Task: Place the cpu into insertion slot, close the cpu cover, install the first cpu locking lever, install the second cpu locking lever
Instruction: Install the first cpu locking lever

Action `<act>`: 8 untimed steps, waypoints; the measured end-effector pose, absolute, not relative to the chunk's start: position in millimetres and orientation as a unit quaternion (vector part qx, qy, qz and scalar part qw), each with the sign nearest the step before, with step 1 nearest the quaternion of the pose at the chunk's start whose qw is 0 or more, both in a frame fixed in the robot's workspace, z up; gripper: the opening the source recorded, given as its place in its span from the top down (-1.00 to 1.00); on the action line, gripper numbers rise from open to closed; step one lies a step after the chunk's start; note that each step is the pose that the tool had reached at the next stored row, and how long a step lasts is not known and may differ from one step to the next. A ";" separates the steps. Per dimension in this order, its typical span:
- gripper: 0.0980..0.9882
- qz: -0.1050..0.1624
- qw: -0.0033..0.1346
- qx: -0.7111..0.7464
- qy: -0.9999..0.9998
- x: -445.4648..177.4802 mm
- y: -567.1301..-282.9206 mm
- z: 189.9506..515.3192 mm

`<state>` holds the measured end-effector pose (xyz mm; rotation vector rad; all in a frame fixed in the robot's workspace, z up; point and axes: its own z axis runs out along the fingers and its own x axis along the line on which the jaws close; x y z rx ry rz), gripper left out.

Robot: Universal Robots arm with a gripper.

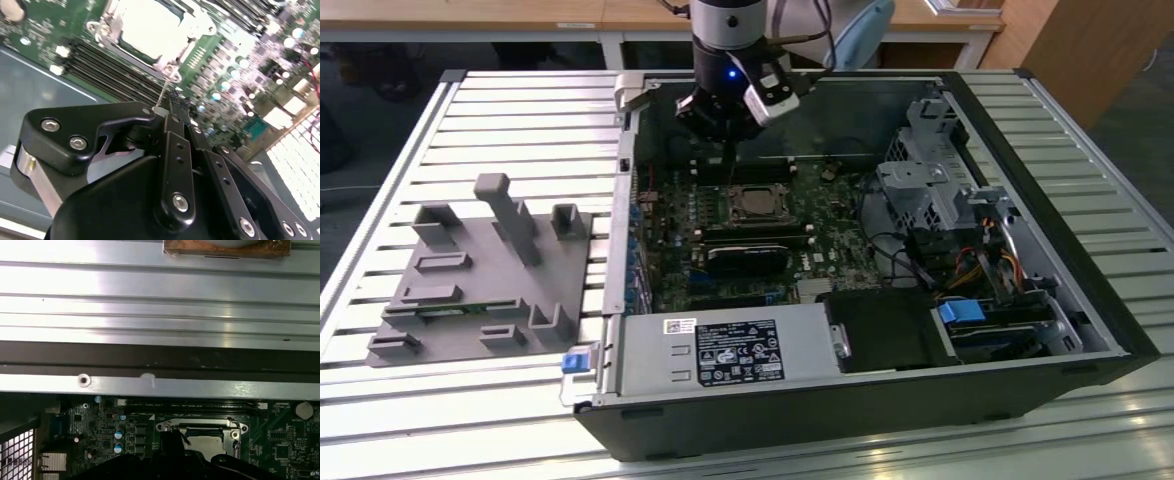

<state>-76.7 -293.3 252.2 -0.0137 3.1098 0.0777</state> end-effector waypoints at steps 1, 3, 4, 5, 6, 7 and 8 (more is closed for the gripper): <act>0.97 0.025 0.015 -0.004 1.000 -73.8 -293.2 252.1; 0.97 0.025 0.015 -0.004 1.000 -68.9 -293.2 252.0; 0.97 0.025 0.015 -0.004 1.000 -67.3 -293.2 252.0; 0.97 0.025 0.015 -0.004 1.000 -66.7 -293.2 251.9; 0.97 0.025 0.015 -0.004 1.000 -66.7 -293.2 251.9; 0.97 0.025 0.015 -0.004 1.000 -66.7 -293.3 251.7; 0.97 0.027 0.016 -0.004 1.000 -66.6 -293.2 251.3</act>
